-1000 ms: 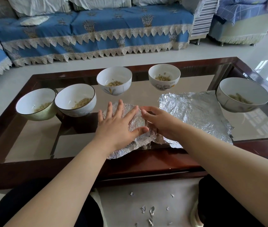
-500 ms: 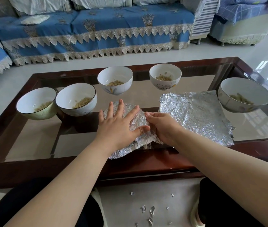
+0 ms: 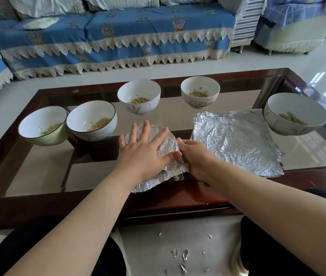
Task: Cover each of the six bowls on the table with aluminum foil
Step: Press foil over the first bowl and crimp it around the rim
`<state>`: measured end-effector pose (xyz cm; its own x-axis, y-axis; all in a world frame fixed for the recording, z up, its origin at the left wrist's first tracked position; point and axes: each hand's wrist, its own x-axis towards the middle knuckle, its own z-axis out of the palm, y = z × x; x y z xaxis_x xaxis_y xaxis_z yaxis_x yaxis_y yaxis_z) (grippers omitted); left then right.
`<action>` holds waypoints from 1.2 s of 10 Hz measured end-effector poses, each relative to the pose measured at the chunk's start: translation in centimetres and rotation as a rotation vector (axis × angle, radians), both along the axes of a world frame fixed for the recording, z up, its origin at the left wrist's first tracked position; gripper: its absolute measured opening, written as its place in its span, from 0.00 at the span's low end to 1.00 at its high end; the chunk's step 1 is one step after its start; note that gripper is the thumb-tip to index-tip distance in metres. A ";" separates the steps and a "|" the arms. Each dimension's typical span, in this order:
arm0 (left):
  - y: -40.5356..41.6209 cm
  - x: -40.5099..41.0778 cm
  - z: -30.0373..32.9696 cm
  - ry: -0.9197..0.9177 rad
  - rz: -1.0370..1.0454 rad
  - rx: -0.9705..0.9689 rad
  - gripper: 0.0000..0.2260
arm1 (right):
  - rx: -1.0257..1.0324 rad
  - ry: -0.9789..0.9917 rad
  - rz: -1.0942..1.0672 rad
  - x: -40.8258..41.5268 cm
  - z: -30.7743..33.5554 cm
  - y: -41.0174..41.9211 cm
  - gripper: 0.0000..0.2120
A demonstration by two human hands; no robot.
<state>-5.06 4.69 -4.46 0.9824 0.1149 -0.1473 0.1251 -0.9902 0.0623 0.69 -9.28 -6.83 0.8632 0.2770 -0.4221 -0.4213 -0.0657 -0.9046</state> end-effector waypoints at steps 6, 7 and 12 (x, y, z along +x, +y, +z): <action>0.0 0.0 0.1 0.008 -0.001 0.001 0.41 | 0.020 0.030 -0.004 0.4 -0.6 -0.4 0.15; 0.0 -0.1 0.1 0.012 -0.001 0.004 0.41 | -0.088 -0.005 0.023 0.6 -0.9 -0.1 0.17; -0.1 0.0 0.0 -0.003 0.016 -0.003 0.42 | -0.241 -0.315 -0.001 0.8 -0.8 0.5 0.11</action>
<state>-5.04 4.58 -4.50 0.9809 0.1306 -0.1445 0.1412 -0.9878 0.0658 1.52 -8.79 -7.62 0.9609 0.2018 -0.1895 -0.1258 -0.2917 -0.9482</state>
